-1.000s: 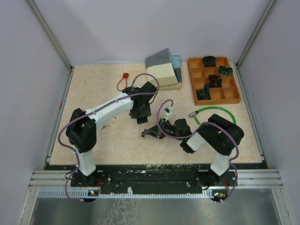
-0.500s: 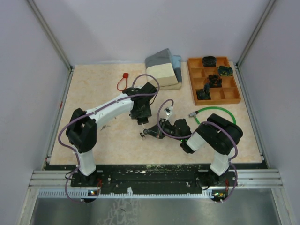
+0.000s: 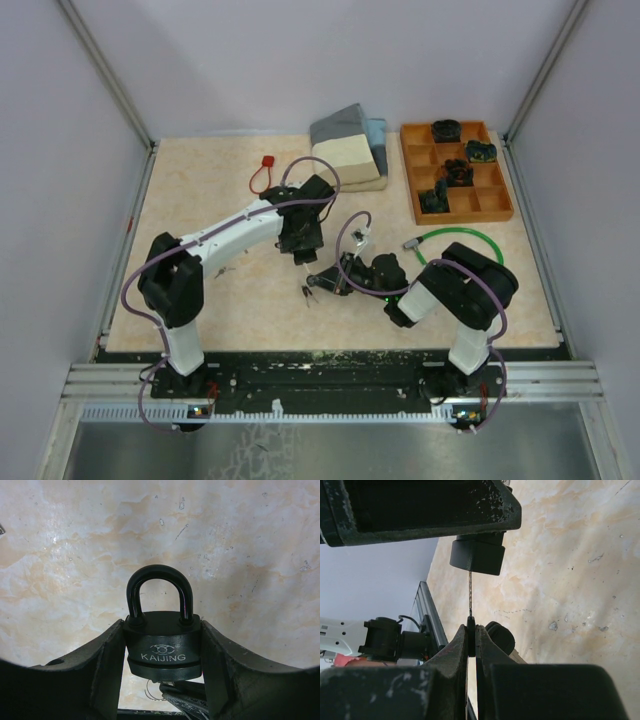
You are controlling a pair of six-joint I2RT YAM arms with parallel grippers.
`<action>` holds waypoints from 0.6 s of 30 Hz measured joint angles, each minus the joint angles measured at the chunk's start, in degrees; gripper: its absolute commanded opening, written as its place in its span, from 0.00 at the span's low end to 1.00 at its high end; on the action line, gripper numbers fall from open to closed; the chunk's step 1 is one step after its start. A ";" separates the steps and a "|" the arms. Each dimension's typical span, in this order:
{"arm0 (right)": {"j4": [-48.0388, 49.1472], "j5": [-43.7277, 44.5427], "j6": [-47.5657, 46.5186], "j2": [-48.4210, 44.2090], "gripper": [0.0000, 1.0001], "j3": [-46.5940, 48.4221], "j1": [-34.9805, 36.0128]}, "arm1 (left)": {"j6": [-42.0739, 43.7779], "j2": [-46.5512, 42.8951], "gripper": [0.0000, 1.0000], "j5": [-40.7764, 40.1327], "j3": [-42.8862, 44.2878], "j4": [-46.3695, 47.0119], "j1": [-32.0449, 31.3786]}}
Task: Unlock with the key
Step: Unlock the lock.
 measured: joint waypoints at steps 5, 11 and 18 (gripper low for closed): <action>-0.24 0.48 0.00 0.00 0.00 -0.07 -0.07 | 0.02 0.00 0.00 0.02 0.00 -0.02 -0.07; 0.70 1.01 0.44 0.00 0.00 -0.13 -0.24 | 0.04 0.00 0.00 0.24 -0.02 0.00 -0.07; 1.38 1.31 0.90 0.00 0.00 -0.85 -0.33 | 0.09 -0.09 0.00 0.72 -0.55 0.33 -0.07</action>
